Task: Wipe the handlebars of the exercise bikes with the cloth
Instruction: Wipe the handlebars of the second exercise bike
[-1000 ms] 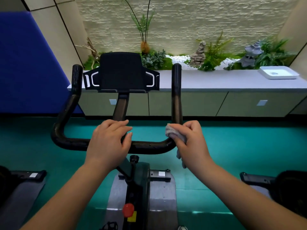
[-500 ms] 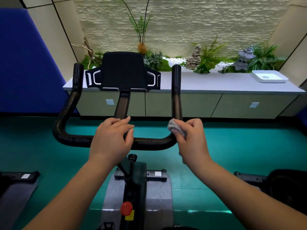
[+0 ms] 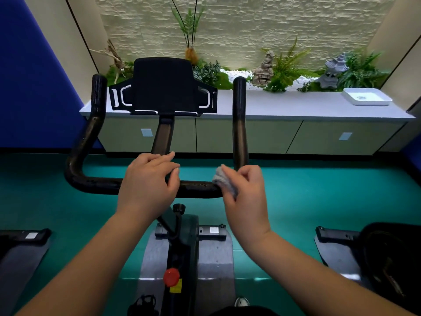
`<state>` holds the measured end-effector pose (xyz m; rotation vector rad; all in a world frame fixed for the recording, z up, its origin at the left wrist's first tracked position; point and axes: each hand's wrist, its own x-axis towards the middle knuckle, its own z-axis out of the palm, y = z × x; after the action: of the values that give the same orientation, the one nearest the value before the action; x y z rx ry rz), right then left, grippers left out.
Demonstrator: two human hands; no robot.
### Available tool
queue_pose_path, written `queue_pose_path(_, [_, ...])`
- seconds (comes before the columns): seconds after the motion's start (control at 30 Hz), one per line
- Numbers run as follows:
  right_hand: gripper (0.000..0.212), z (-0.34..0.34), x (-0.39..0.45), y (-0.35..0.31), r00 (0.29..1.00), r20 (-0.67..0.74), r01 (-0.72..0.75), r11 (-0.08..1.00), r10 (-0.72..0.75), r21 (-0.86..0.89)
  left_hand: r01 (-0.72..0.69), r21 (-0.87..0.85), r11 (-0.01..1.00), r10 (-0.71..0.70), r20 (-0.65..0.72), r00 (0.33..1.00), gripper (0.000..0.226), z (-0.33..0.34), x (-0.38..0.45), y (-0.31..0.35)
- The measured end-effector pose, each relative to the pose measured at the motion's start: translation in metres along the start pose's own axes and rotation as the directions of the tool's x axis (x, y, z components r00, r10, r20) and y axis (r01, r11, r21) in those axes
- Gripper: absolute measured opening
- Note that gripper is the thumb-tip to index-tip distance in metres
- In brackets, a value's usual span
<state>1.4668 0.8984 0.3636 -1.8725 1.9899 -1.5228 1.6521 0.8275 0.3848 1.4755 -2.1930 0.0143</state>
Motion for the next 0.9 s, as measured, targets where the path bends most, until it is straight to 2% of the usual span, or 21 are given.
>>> queue_pose_path(0.1, [0.03,0.0,-0.001,0.002,0.997,0.034,0.065,0.998,-0.065,-0.003,-0.002,0.004,1.0,0.002,0.003,1.0,0.034,-0.001,0.0,0.0])
queue_pose_path(0.13, [0.028,-0.004,0.003,0.008,0.999,0.031,0.028,0.999,-0.028,0.024,-0.002,0.001,1.0,0.002,0.007,1.0,0.034,-0.001,0.0,0.001])
queue_pose_path(0.2, [0.023,-0.014,0.018,0.02,0.987,0.026,-0.16,0.978,0.158,0.137,0.001,-0.004,1.0,-0.001,0.008,1.0,0.034,-0.002,0.001,0.001])
queue_pose_path(0.27, [0.018,-0.019,0.03,0.024,0.919,0.065,-0.391,0.874,0.39,0.289,0.004,-0.001,1.0,-0.004,0.004,1.0,0.033,-0.002,0.001,0.002])
queue_pose_path(0.33, [0.017,-0.013,0.028,0.022,0.828,0.085,-0.539,0.745,0.554,0.393,0.002,0.005,1.0,-0.002,-0.003,1.0,0.032,-0.002,0.001,0.002])
queue_pose_path(0.43, [0.033,0.001,0.011,0.013,0.706,0.129,-0.647,0.56,0.696,0.517,-0.004,0.003,1.0,0.004,-0.017,1.0,0.033,-0.001,0.0,0.002])
queue_pose_path(0.5, [0.029,0.003,0.017,0.014,0.62,0.165,-0.675,0.416,0.767,0.609,-0.005,0.008,1.0,0.005,-0.019,1.0,0.034,0.0,0.001,0.002])
queue_pose_path(0.6, [0.027,0.005,0.049,0.029,0.538,0.242,-0.669,0.235,0.807,0.705,-0.013,0.014,1.0,0.013,-0.017,1.0,0.035,0.0,0.002,0.002])
queue_pose_path(0.67, [0.027,0.006,0.054,0.028,0.533,0.271,-0.657,0.19,0.802,0.73,-0.013,0.021,1.0,0.013,-0.022,1.0,0.034,0.0,0.001,0.002])
queue_pose_path(0.73, [0.025,0.009,0.037,0.024,0.491,0.321,-0.699,0.146,0.81,0.7,-0.007,0.02,1.0,0.008,-0.034,0.999,0.032,0.0,0.001,0.002])
queue_pose_path(0.77, [0.025,0.007,0.028,0.02,0.455,0.369,-0.72,0.092,0.81,0.687,-0.004,0.022,1.0,0.004,-0.037,0.999,0.031,0.0,0.001,0.002])
queue_pose_path(0.83, [0.028,0.002,0.024,0.013,0.37,0.498,-0.725,-0.092,0.784,0.683,-0.003,0.029,1.0,0.004,-0.033,0.999,0.031,0.0,0.001,0.002])
queue_pose_path(0.9, [0.029,0.001,0.036,0.021,0.331,0.56,-0.69,-0.211,0.759,0.692,-0.005,0.042,0.999,0.006,-0.024,1.0,0.031,0.0,0.001,0.002])
